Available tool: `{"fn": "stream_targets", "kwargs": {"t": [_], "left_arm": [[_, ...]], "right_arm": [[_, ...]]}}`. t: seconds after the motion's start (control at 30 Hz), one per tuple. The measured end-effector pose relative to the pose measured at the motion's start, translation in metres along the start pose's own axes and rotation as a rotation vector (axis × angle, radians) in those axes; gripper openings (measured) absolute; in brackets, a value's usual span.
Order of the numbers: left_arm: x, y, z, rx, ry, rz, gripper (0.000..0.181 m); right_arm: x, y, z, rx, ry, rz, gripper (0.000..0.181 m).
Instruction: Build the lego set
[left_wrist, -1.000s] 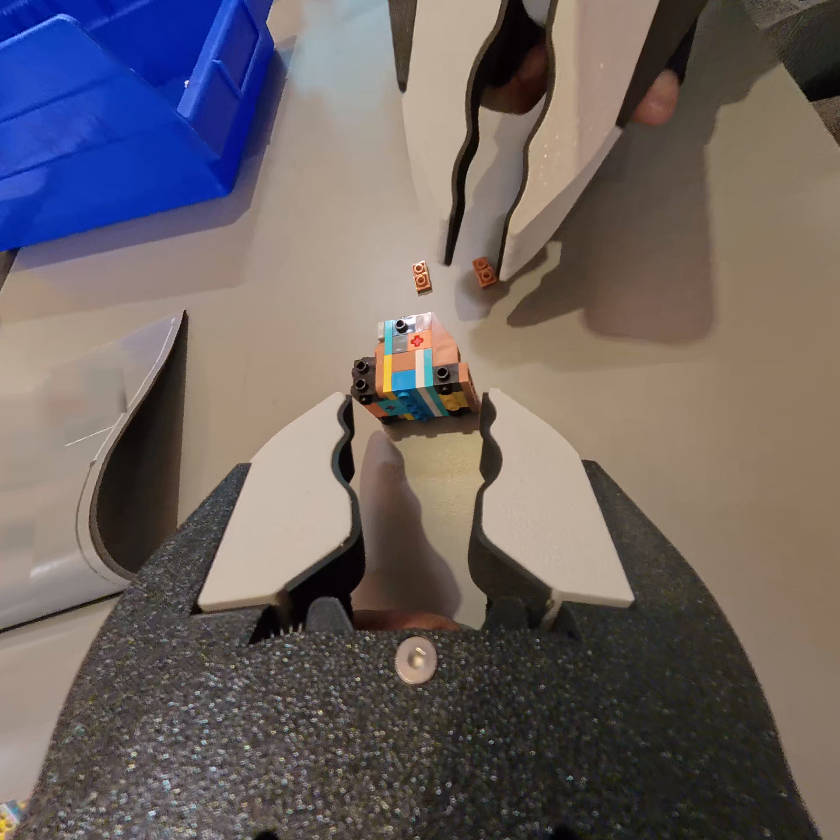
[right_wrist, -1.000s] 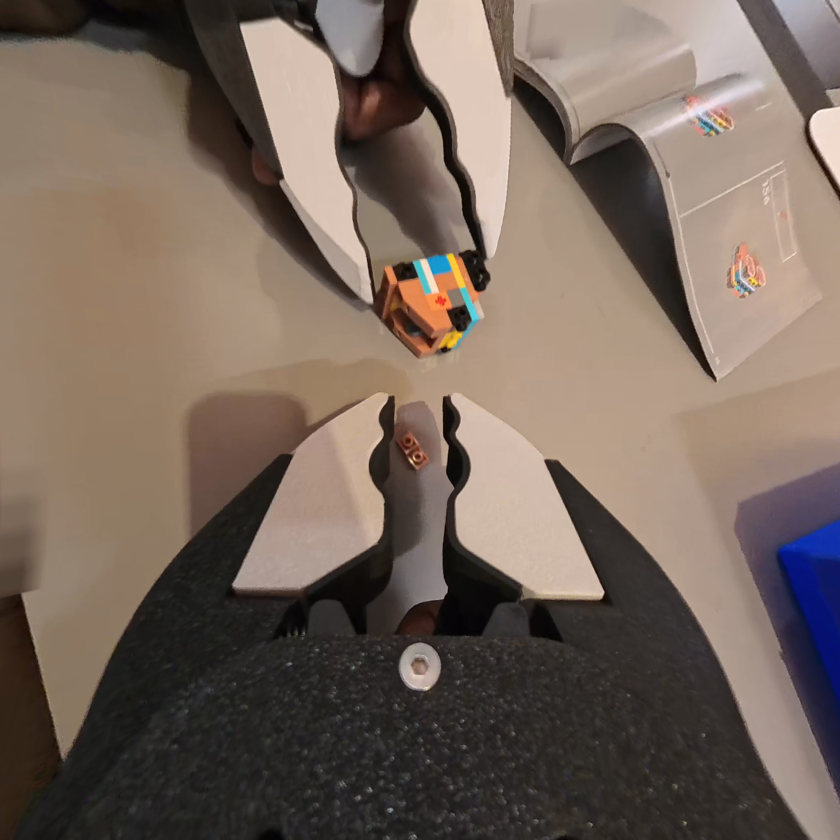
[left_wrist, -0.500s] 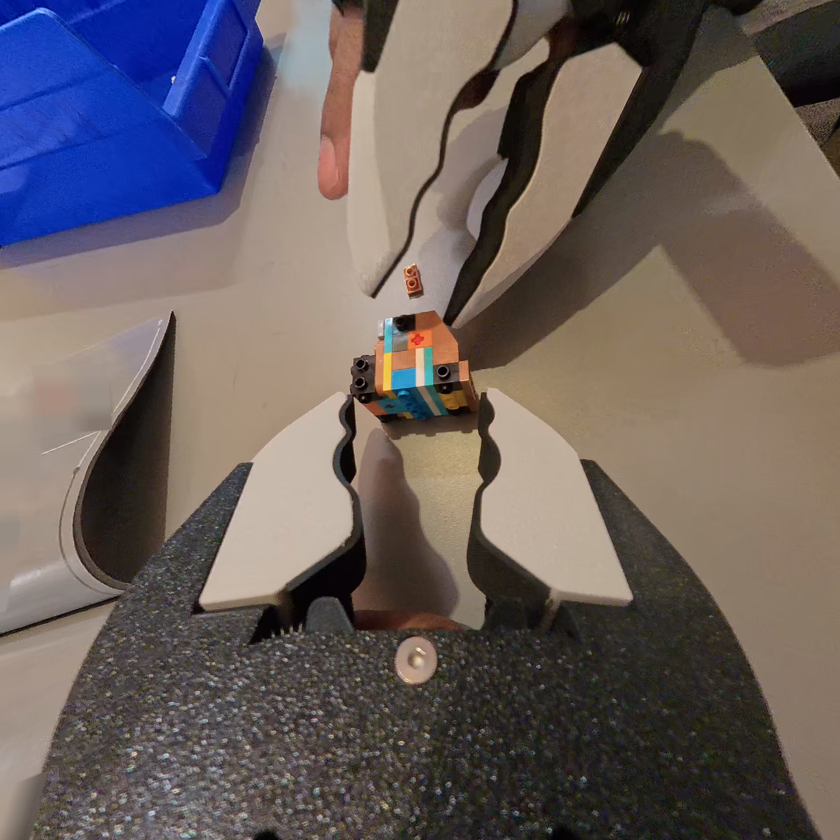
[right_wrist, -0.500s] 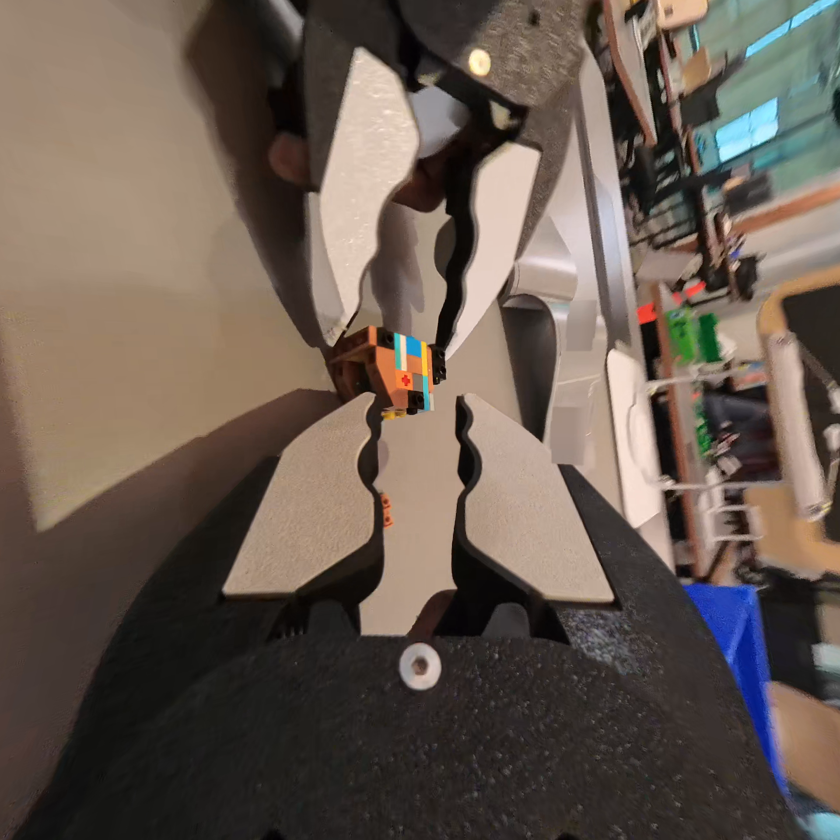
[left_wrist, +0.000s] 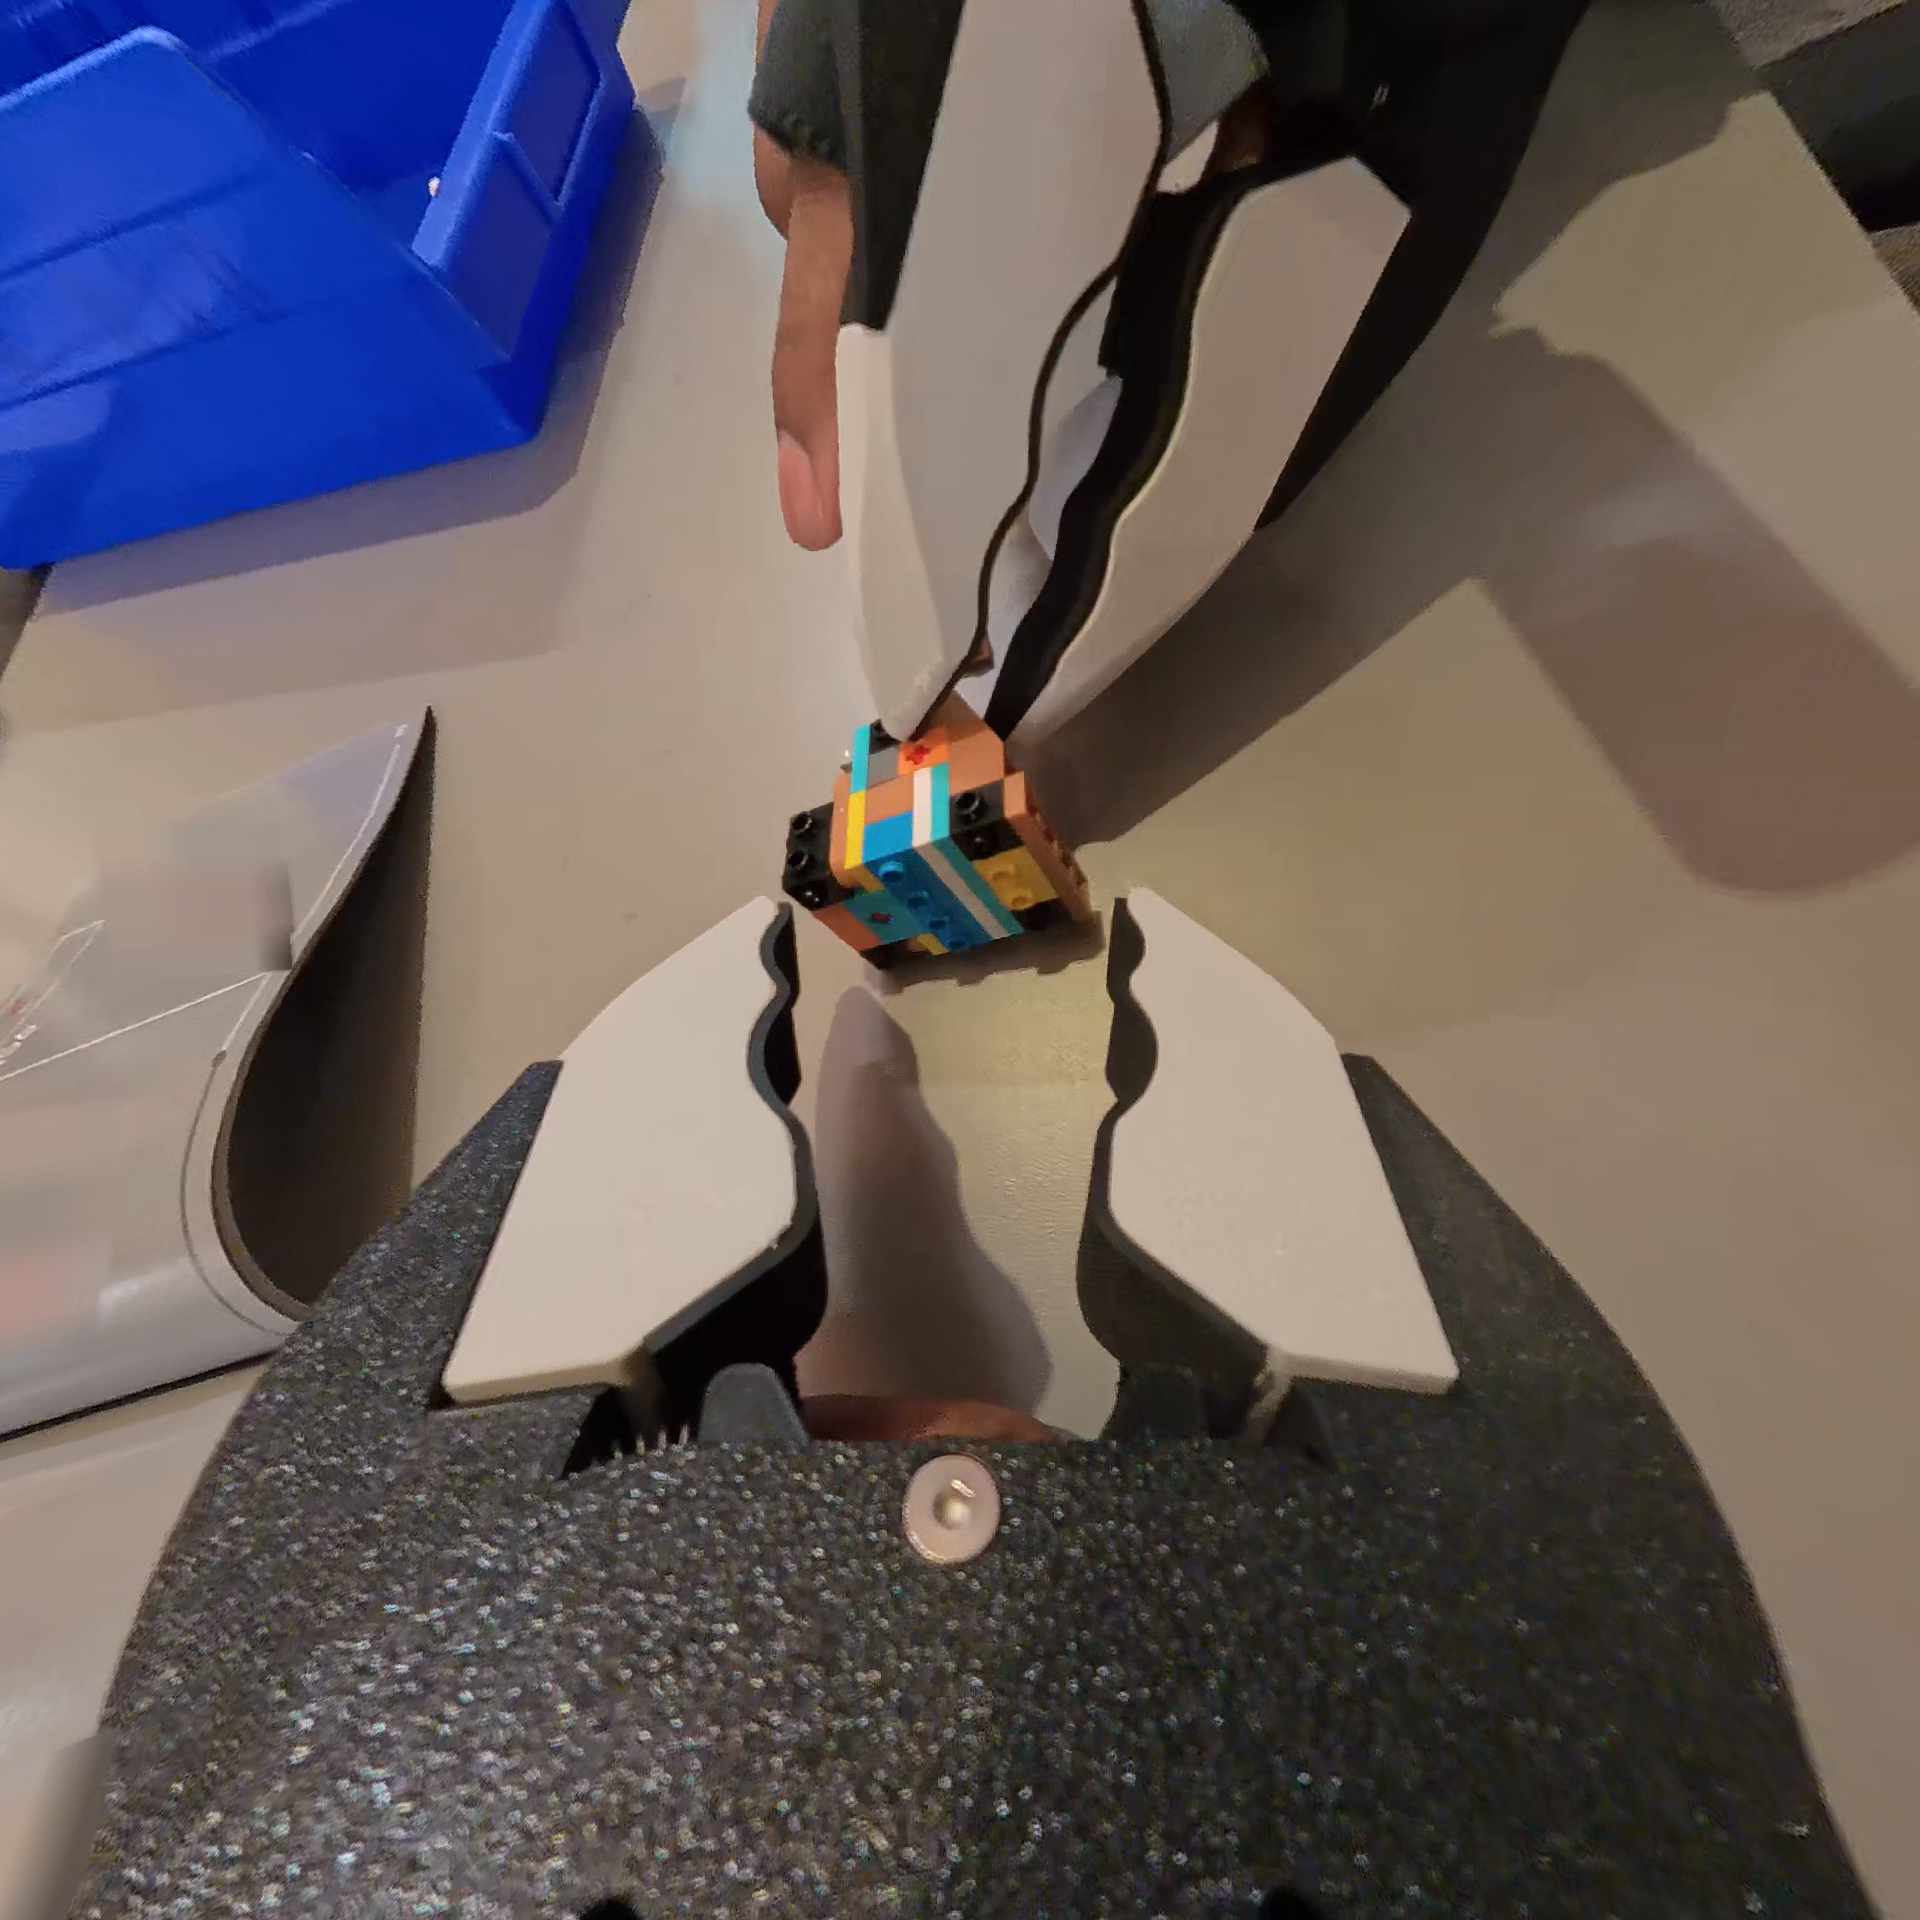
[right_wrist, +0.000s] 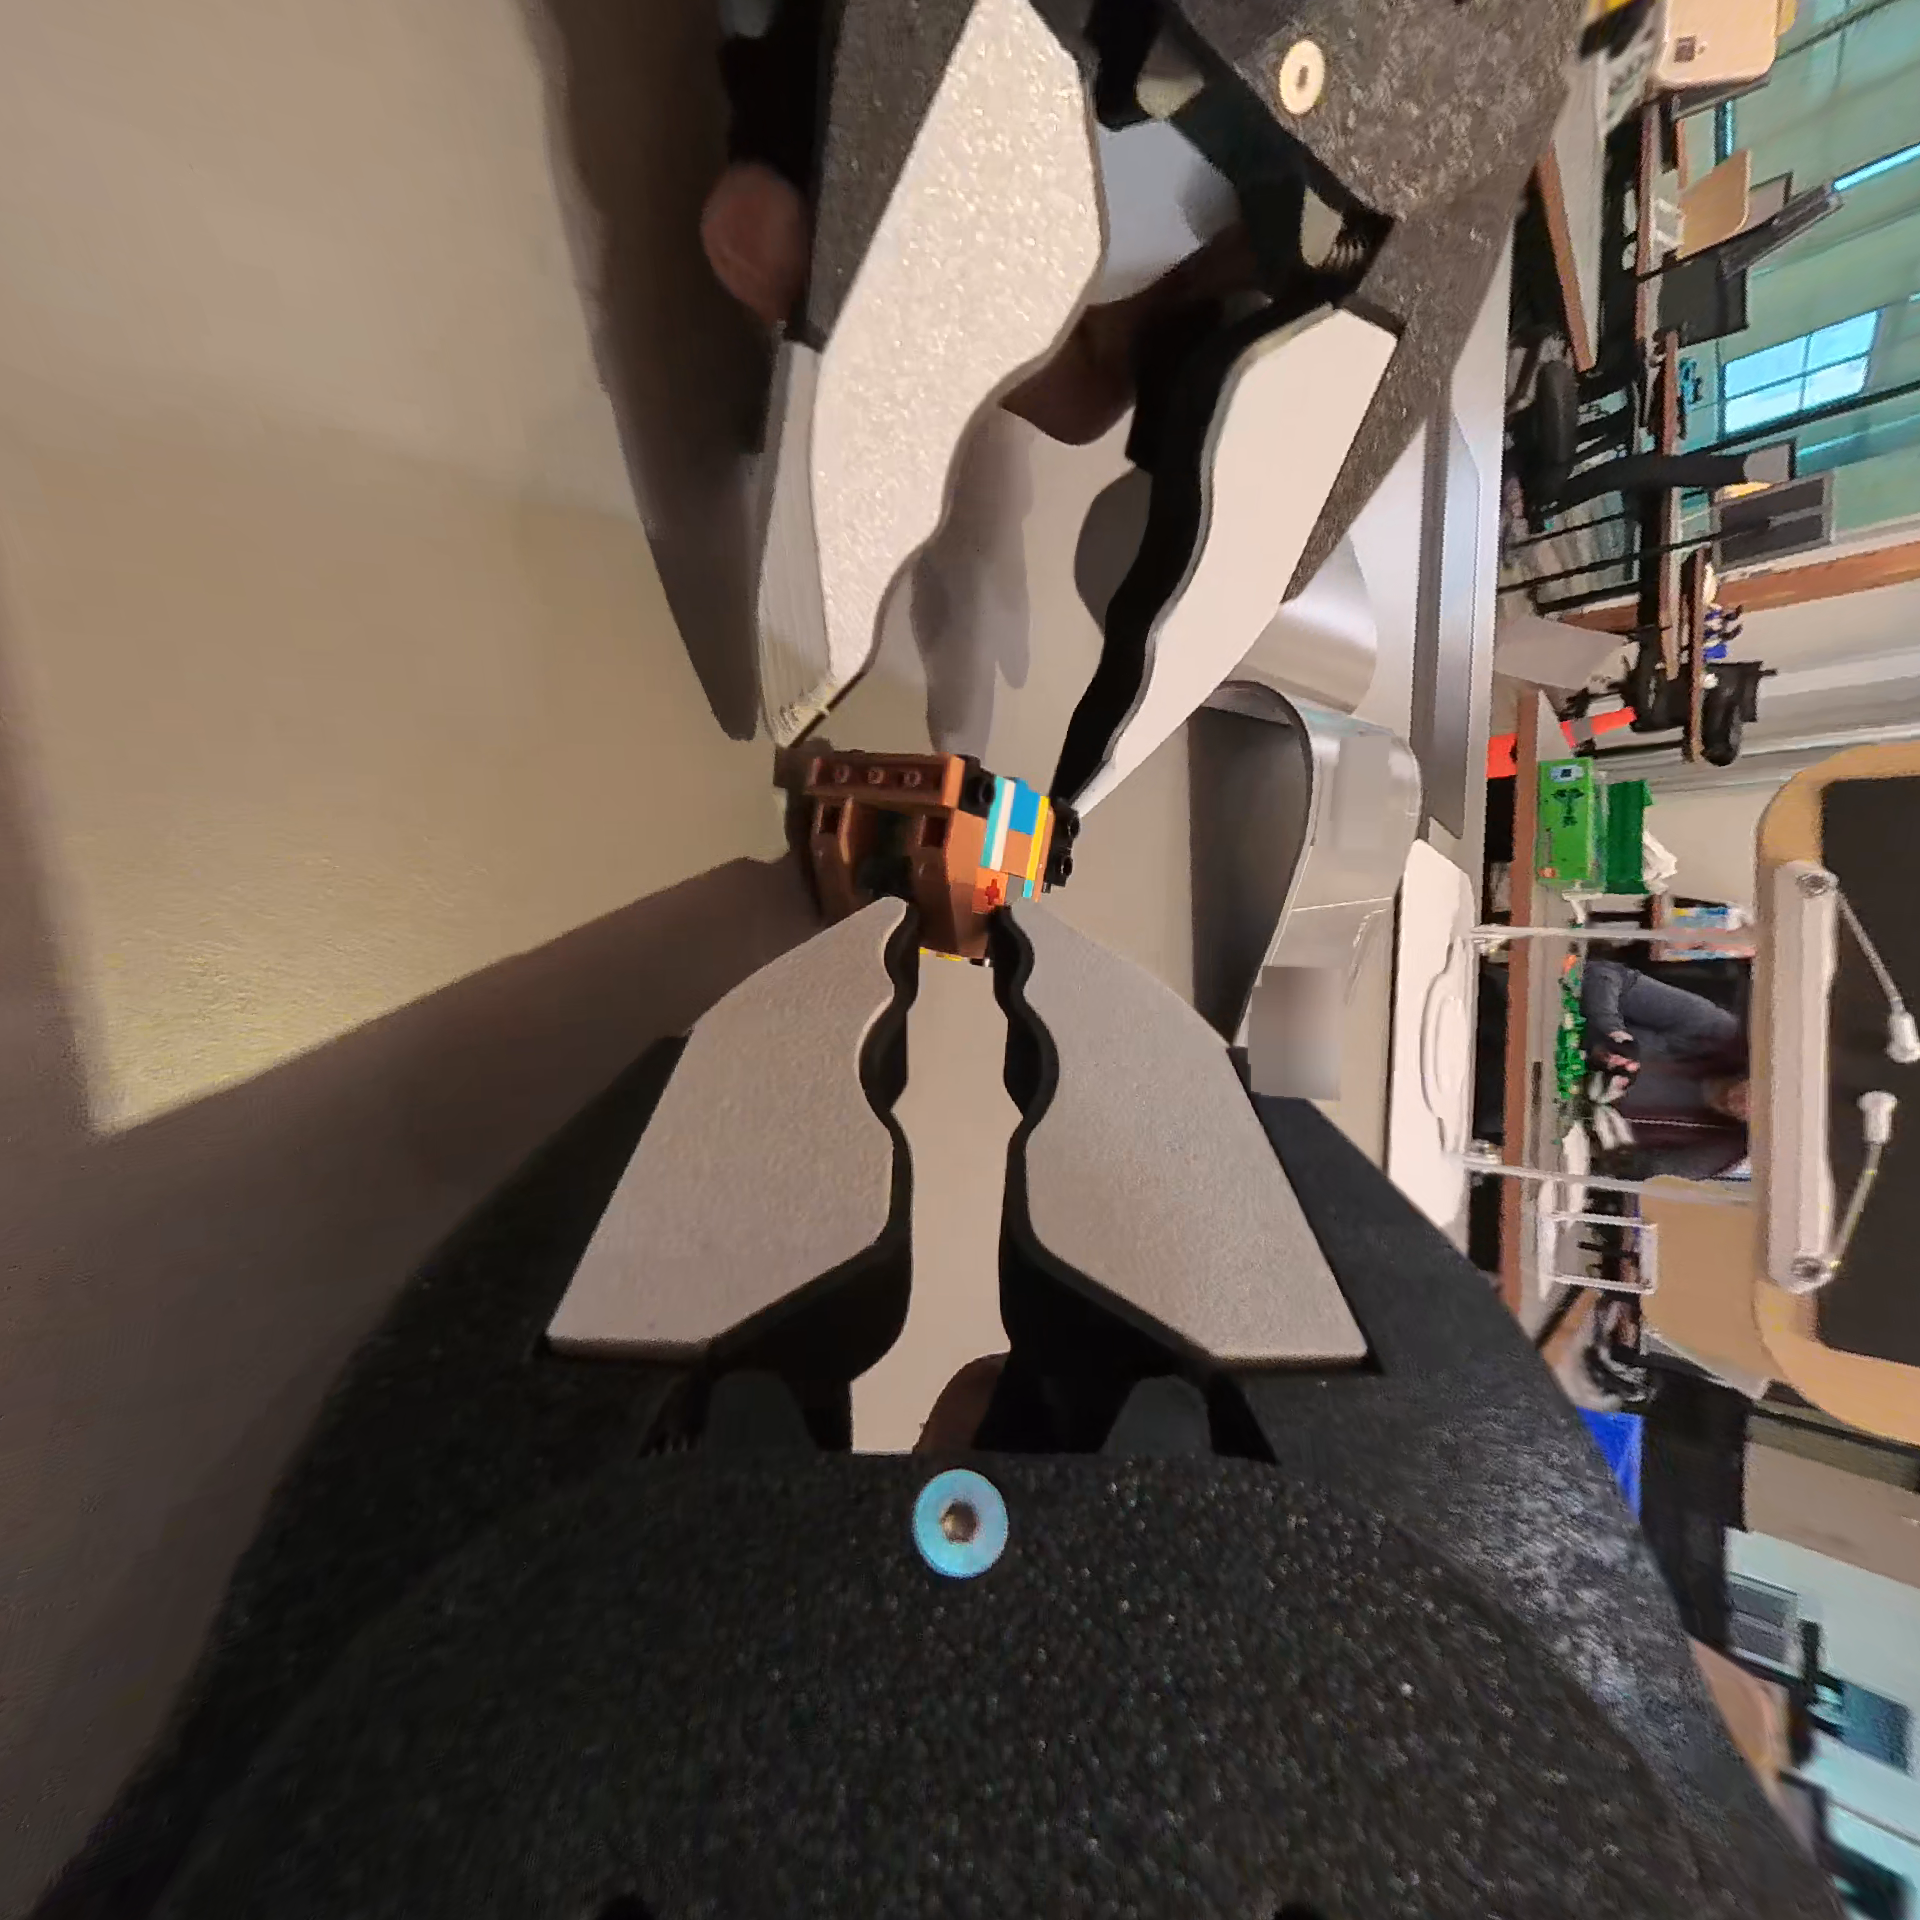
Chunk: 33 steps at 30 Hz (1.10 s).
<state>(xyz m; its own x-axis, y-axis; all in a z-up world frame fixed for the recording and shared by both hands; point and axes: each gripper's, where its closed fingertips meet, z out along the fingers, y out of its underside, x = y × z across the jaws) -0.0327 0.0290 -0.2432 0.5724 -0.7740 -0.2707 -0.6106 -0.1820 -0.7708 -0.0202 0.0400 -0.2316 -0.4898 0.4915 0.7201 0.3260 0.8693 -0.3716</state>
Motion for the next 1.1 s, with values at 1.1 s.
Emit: {"fn": "stream_targets", "kwargs": {"t": [1.1], "left_arm": [[-0.011,-0.024,-0.015,0.193,-0.07,0.068,0.059]], "right_arm": [[-0.041,0.033,-0.04,0.051,-0.473,0.552,0.017]]}}
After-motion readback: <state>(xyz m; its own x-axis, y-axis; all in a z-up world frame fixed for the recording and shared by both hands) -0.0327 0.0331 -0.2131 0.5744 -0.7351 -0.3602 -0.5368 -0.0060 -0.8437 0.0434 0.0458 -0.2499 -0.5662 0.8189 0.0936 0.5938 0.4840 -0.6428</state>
